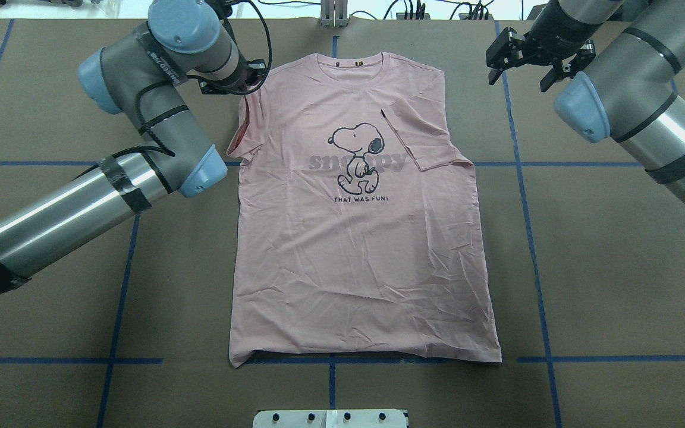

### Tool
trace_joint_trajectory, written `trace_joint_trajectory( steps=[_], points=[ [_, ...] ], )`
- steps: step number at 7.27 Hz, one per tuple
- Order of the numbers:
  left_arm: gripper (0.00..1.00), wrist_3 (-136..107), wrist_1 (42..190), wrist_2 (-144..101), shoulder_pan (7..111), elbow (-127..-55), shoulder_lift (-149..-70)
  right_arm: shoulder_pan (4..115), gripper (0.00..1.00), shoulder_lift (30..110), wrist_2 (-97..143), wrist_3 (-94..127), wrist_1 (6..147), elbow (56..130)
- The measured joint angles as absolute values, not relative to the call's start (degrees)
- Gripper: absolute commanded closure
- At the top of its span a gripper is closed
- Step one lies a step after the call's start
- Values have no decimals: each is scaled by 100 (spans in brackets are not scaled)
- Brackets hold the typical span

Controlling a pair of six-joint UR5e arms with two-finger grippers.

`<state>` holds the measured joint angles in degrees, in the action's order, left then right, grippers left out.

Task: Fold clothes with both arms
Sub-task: 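Fold the sleeve nearest the left gripper inward onto the shirt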

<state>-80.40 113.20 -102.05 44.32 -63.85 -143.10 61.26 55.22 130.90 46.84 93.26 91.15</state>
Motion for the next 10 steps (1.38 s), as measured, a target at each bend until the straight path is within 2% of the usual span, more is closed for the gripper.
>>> trace_joint_trajectory(
  steps=[2,3,5,7,9,10],
  points=[
    [97,-8414,11899,-10056,4206,-5621,-14736,6126,0,5541,13088,4681,9320,9114],
    [1,-8478,12141,-9949,4119,-5391,-14837,6124,0,5546,13087,4682,9311,9114],
    [0,-8333,12459,-9845,4019,-5270,-14856,6118,0,5564,13083,4686,9238,9109],
    [0,-8171,12549,-9877,4006,-5706,-14658,6095,0,5585,13092,4742,9203,9176],
    [0,-7819,12100,-10257,4022,-7067,-13845,5955,0,5931,13058,4910,9200,9682],
    [0,-7532,11688,-10419,4031,-7989,-13331,5793,0,6317,12935,5241,9197,10235]
  ],
)
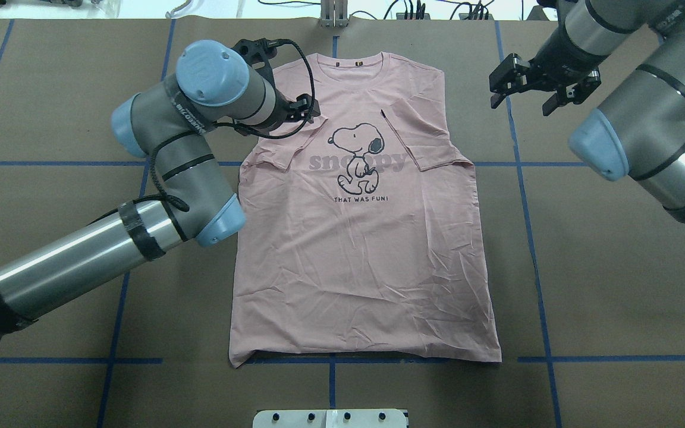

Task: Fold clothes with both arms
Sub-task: 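Fold the sleeve nearest the left gripper inward onto the shirt, then move both grippers to the hem corners nearest the robot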

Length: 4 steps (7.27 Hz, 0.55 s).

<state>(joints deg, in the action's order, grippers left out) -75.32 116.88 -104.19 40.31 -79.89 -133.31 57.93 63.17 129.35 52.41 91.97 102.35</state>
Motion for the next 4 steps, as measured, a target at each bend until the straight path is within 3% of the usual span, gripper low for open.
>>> trace_joint_trajectory(
  steps=[2,4],
  points=[
    [0,-7183,11333,-10505,4040,-9590,-12168,5065,0,7295,12352,6184,9125,11544],
    [0,-7113,11181,-10512,4029,-10777,-11139,3719,0,8277,11240,7656,7967,12163]
  ],
)
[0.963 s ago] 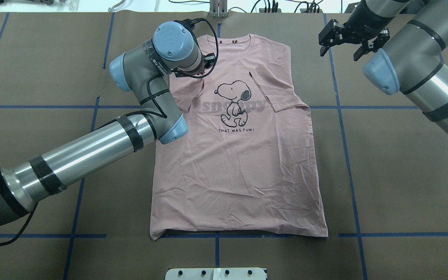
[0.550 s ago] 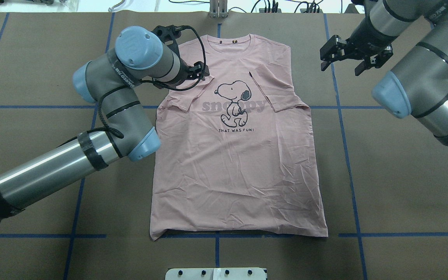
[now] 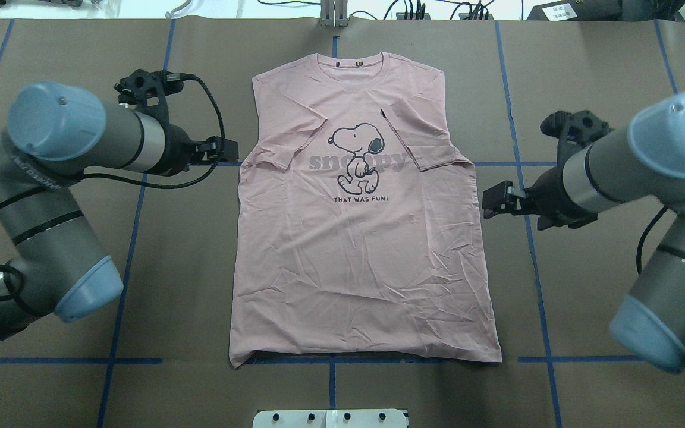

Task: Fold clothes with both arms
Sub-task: 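Move both grippers to the hem corners nearest the robot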

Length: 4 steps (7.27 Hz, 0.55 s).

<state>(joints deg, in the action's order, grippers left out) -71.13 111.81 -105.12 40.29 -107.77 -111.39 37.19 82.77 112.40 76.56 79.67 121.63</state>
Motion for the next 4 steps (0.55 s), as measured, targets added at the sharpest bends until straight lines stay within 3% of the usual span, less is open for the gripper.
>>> trace_joint_trajectory(
  steps=[4],
  points=[
    [0,-7110,11145,-10511,3987,-11301,-10655,1798,0,9158,9641,8913,7037,12122]
  ],
)
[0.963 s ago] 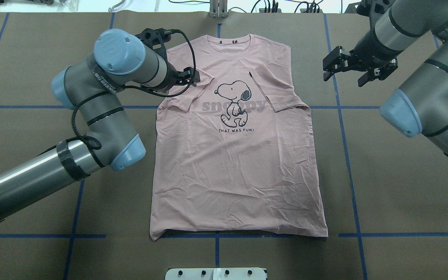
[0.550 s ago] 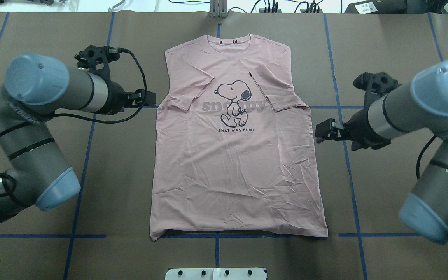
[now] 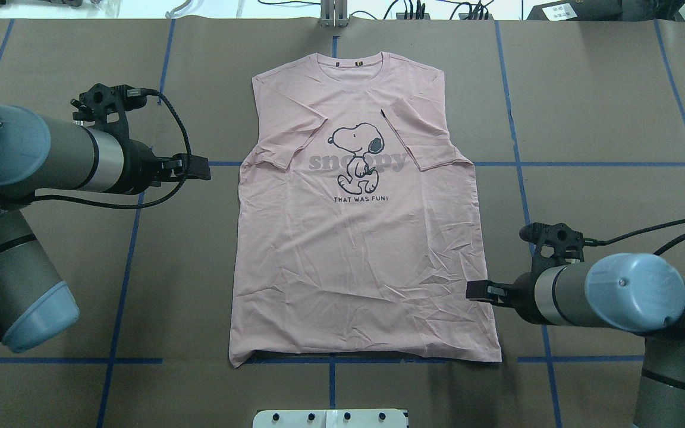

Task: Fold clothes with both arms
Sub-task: 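Move both grippers to the hem corners nearest the robot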

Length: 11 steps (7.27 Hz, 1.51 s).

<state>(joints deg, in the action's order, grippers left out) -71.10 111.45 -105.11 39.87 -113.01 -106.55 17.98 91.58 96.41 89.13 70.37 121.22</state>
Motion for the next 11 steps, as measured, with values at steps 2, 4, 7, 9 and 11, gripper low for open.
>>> trace_joint_trajectory(
  steps=[2,4,7,9,11],
  points=[
    [0,-7112,11144,-10502,3977,-11309,-10679,1492,2,9150,9540,9005,7015,11904],
    [0,-7118,11145,-10496,3973,-11314,-10696,1313,4,9105,9542,9016,7015,11793],
    [0,-7119,11145,-10494,3973,-11327,-10710,1177,10,9034,9548,9018,7022,11720],
    [0,-7119,11150,-10494,3973,-11329,-10717,1165,44,9035,9577,9021,7022,11737],
    [0,-7119,11153,-10494,3972,-11329,-10721,1171,58,9041,9669,9018,7023,11738]
  ],
)
